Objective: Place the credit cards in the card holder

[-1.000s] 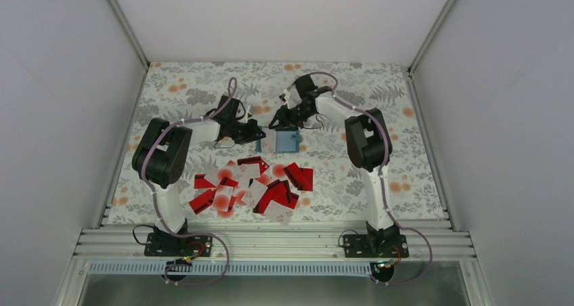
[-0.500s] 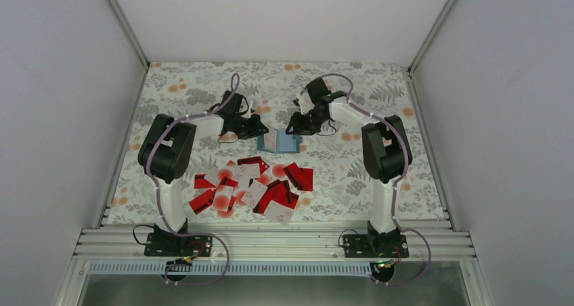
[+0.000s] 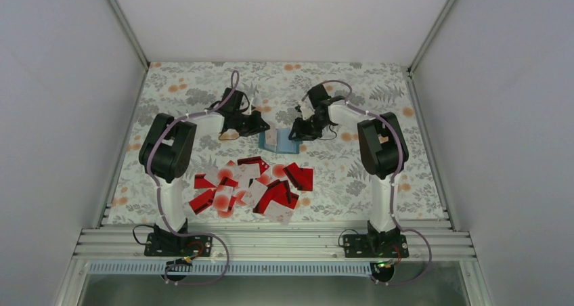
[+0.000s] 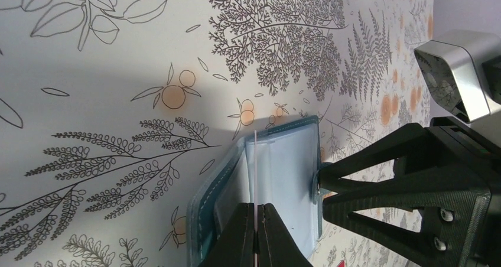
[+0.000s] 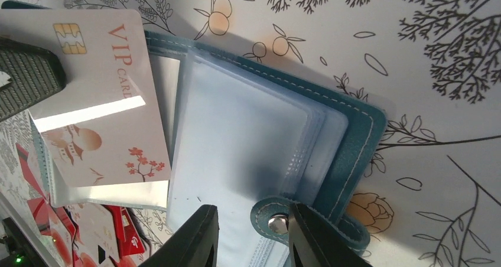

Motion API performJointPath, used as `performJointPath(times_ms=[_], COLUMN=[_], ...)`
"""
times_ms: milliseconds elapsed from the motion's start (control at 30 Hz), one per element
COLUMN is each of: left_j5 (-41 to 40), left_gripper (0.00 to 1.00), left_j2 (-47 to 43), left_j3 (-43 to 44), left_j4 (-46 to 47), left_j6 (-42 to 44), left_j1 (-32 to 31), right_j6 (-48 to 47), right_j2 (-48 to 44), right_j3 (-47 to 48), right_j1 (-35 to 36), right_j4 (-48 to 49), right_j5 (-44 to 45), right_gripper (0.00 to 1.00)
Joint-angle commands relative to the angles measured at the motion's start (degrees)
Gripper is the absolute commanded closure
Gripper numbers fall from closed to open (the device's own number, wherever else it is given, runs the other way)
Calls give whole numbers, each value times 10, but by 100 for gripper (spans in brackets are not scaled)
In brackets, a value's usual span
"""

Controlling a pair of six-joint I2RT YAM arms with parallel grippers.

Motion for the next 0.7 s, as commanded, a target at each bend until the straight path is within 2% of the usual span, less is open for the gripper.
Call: performJointPath(times_ms=[0, 667], left_j5=[20, 37], left_gripper=[98, 98], left_j2=[14, 37], left_j3=[10, 17], left_j4=[12, 37], left_j6=[-14, -33], left_j1=[-4, -7], right_j6=[-10, -12], right_j2=[11, 19], right_j3=[-13, -19], right_j1=[-6, -13], right_j4=[10, 11], right_j5=[3, -5], right_gripper=[69, 69])
